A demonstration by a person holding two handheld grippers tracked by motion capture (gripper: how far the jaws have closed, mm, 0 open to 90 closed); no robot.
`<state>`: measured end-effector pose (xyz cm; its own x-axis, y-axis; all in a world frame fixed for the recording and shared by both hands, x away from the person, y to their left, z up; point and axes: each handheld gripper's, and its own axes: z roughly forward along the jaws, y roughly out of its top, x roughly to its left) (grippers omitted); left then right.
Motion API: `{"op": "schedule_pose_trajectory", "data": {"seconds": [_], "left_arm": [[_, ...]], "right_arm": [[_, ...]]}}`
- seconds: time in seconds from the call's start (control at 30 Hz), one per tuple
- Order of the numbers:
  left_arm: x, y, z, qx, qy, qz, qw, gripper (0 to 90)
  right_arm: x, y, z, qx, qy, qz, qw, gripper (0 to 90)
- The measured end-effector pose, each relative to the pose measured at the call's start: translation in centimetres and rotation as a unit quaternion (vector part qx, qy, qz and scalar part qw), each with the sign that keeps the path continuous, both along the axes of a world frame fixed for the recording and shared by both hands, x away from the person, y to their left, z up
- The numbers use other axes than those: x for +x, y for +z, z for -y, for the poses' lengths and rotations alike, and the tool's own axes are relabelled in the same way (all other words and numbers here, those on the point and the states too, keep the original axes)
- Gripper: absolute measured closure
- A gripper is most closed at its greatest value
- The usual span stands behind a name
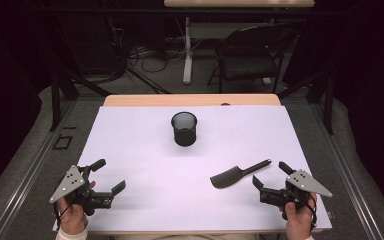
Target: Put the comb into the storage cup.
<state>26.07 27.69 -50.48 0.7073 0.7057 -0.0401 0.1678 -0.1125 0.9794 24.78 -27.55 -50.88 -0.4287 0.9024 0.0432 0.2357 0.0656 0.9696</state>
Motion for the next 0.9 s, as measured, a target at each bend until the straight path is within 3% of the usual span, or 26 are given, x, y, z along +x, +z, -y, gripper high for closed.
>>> {"op": "schedule_pose_trajectory", "data": {"seconds": [0.17,0.5,0.9], "left_arm": [[0.0,-0.1,0.1,-0.001,-0.006,-0.001,1.0000,0.4],[0.1,-0.3,0.0,0.006,-0.007,-0.005,0.9999,0.4],[-0.1,-0.5,-0.3,0.007,0.000,-0.007,0.9999,0.4]], "right_arm": [[0.2,-0.1,0.0,-0.003,0.011,-0.013,0.9999,0.0],[0.6,0.0,0.2,-0.007,0.003,-0.021,0.9997,0.0],[1.4,-0.3,0.2,-0.008,-0.004,-0.049,0.9988,0.0]]}}
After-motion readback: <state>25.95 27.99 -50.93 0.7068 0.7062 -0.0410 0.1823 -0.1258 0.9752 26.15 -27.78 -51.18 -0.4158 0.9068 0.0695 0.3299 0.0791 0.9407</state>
